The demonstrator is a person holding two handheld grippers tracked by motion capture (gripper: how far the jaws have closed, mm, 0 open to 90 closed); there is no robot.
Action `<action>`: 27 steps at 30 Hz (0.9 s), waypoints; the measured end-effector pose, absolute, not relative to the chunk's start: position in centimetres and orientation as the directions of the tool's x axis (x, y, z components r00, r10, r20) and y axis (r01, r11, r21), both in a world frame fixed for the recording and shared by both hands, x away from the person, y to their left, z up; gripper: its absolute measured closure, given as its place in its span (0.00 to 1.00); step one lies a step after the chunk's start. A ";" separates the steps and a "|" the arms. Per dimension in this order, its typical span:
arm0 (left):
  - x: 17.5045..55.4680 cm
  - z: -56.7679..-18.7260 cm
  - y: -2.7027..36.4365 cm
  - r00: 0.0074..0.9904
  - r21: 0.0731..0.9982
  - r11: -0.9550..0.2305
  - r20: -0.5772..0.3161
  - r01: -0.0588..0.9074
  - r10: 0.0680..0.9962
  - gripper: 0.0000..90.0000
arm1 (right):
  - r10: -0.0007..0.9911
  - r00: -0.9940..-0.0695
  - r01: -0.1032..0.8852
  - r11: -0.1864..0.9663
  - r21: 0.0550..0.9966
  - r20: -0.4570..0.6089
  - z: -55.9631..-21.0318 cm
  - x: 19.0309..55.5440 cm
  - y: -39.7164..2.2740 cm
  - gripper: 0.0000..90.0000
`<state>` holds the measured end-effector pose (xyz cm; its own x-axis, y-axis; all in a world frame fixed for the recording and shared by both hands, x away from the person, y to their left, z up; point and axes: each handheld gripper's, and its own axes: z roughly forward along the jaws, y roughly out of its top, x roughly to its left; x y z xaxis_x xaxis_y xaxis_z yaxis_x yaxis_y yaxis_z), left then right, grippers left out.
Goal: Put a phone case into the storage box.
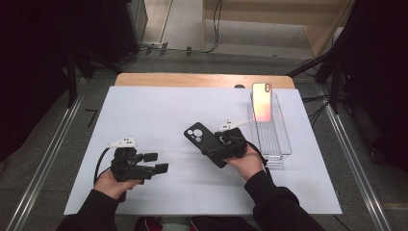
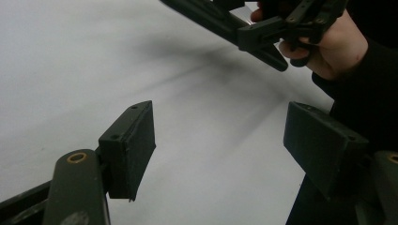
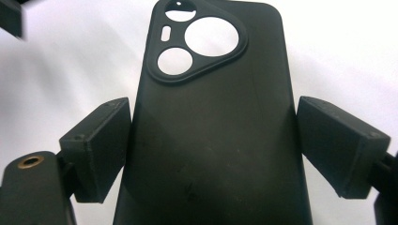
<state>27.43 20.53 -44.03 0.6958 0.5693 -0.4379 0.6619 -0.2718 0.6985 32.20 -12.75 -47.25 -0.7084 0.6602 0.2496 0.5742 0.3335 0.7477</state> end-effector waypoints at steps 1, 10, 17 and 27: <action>27.5 -43.9 20.4 0.691 0.696 -0.266 -0.444 0.667 0.570 0.28 | 0.664 -0.699 0.587 0.322 0.742 0.265 -47.0 32.1 -12.8 0.13; 27.9 -43.0 19.3 0.660 0.674 -0.218 -0.512 0.706 0.550 0.26 | 0.691 -0.642 0.630 0.230 0.742 0.331 -45.6 30.3 -12.6 0.13; 28.6 -42.4 18.2 0.637 0.668 -0.195 -0.518 0.718 0.571 0.26 | 0.722 -0.576 0.673 0.152 0.724 0.383 -45.8 29.4 -13.0 0.13; 30.7 -41.5 16.9 0.617 0.641 -0.219 -0.501 0.736 0.607 0.26 | 0.740 -0.541 0.681 0.107 0.724 0.400 -46.1 28.8 -11.7 0.13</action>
<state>30.69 16.93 -41.48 0.6173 0.6069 -0.5006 0.7355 -0.2194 0.6410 28.80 -11.70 -46.08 -0.5414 0.7397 0.3997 0.6810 0.1070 0.7244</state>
